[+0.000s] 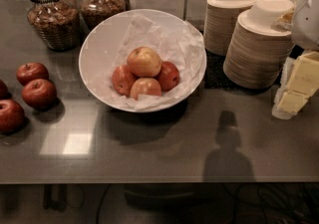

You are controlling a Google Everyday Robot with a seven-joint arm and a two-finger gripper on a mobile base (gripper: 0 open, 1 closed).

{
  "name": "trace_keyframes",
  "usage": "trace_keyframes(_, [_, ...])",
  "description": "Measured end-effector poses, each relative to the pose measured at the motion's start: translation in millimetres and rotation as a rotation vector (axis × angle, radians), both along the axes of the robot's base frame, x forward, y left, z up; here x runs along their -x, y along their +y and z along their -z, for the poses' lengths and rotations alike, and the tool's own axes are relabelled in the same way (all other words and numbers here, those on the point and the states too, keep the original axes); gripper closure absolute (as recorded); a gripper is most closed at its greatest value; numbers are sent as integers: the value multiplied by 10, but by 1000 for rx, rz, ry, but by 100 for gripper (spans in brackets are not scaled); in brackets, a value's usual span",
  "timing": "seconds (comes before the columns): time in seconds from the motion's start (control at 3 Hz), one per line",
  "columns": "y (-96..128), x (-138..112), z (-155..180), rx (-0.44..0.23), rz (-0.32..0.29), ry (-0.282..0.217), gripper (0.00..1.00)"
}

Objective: Pick apple from white bowl

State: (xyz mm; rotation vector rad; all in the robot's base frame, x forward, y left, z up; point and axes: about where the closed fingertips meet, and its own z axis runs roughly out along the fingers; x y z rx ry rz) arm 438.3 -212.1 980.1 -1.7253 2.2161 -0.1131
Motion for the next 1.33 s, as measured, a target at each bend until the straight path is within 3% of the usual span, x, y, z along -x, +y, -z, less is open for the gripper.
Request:
trace_keyframes(0.67, [49, -28, 0, -24, 2, -10, 0])
trace_keyframes(1.0, [361, -107, -8, -83, -51, -28, 0])
trace_keyframes(1.33, [1064, -147, -85, -176, -191, -33, 0])
